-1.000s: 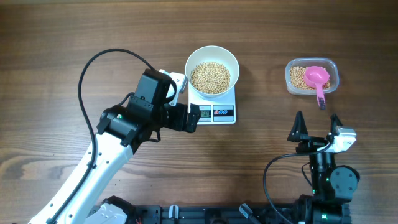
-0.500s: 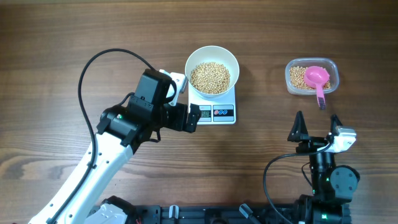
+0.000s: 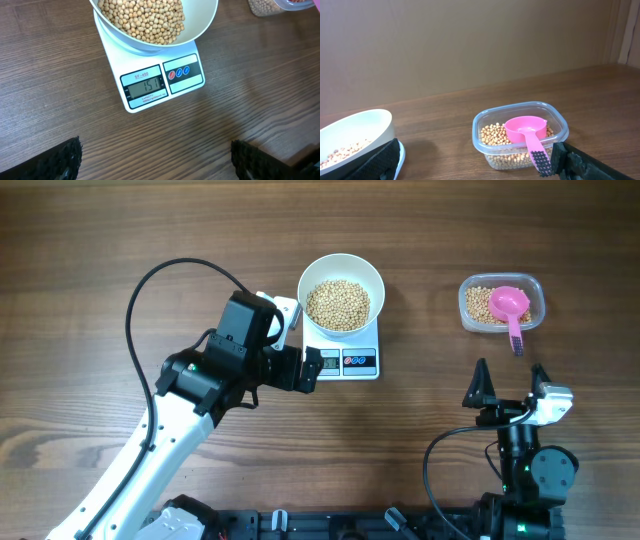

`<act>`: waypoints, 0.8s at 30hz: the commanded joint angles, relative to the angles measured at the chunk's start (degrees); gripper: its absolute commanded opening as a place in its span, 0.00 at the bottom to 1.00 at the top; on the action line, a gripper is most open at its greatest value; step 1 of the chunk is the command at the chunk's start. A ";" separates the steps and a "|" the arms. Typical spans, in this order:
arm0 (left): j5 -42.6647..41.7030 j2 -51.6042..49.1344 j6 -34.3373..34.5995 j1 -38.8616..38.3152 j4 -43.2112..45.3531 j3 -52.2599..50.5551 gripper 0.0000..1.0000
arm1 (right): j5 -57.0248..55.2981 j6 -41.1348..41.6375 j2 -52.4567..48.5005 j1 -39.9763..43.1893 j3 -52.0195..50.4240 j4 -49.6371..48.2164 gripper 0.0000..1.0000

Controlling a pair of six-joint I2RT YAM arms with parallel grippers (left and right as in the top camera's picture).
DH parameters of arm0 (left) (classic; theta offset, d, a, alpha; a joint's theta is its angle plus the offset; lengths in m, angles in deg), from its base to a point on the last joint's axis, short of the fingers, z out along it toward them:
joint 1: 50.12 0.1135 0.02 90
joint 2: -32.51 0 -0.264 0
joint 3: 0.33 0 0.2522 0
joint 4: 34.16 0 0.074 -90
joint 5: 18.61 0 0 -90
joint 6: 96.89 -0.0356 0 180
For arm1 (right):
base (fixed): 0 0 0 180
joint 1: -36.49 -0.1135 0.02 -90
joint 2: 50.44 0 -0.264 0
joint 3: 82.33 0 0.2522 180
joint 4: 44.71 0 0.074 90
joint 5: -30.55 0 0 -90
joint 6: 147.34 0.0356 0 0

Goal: Scoop item into bowl and weigh 150g on scale

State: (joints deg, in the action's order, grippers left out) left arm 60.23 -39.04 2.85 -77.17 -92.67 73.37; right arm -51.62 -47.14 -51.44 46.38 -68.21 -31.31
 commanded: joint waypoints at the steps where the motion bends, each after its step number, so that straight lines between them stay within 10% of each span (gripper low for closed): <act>1: -0.31 0.52 -0.90 -0.17 0.15 0.07 1.00 | -0.76 0.33 0.79 -0.28 -0.07 -0.04 1.00; 24: -0.31 2.45 -0.90 -0.22 -10.08 0.07 1.00 | -0.79 0.33 0.79 -0.28 -0.07 -0.04 1.00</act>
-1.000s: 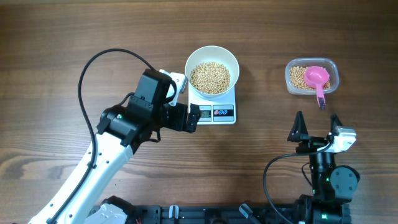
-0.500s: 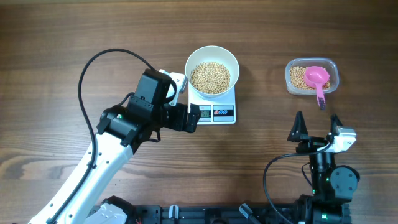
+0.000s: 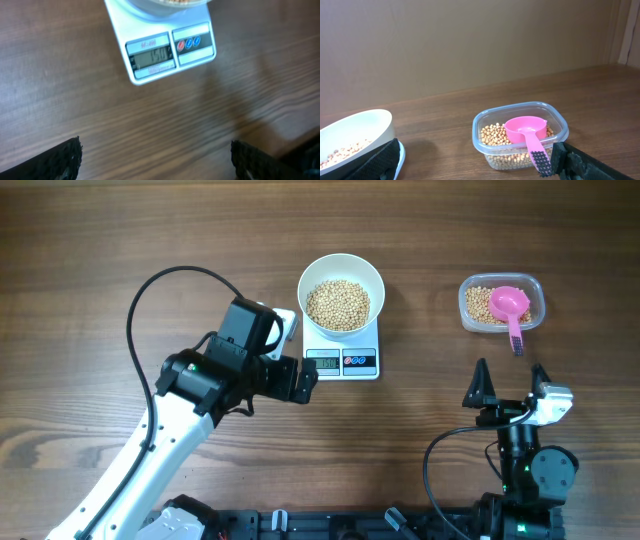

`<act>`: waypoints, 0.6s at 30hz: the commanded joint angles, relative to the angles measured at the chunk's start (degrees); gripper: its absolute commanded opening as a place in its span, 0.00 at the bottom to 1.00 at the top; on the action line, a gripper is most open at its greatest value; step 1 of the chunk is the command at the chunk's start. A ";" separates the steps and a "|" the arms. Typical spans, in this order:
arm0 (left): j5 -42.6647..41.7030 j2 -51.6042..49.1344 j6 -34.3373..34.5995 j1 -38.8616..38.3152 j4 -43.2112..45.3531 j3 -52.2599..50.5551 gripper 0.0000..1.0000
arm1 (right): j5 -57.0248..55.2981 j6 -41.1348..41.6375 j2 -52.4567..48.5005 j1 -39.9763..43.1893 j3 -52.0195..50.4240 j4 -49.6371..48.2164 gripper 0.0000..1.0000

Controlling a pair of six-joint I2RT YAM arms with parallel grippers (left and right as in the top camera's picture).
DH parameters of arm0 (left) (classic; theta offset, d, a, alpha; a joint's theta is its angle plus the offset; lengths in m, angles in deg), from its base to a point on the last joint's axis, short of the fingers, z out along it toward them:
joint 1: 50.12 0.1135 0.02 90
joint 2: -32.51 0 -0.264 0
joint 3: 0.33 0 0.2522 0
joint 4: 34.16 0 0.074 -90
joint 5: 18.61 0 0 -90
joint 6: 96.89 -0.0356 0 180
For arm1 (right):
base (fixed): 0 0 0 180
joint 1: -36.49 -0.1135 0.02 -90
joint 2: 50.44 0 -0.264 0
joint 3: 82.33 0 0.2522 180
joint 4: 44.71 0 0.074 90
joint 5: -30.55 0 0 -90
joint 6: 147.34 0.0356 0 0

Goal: Scoop item into bowl and weigh 150g on scale

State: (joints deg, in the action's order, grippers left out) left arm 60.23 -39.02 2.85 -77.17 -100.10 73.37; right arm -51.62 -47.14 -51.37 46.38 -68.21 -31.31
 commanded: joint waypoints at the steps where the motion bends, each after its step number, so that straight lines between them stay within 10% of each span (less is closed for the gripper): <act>1: -0.31 3.32 -0.90 -0.22 -3.45 0.07 1.00 | -0.79 0.37 0.72 -0.28 -0.07 -0.04 1.00; 18: 0.11 28.59 -0.31 11.39 -3.74 0.02 1.00 | -0.79 0.33 0.72 -0.28 -0.07 -0.04 1.00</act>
State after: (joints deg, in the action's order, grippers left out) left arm 59.99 -12.81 2.87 -70.70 -104.08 73.37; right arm -51.62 -47.14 -51.37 46.38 -68.21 -31.31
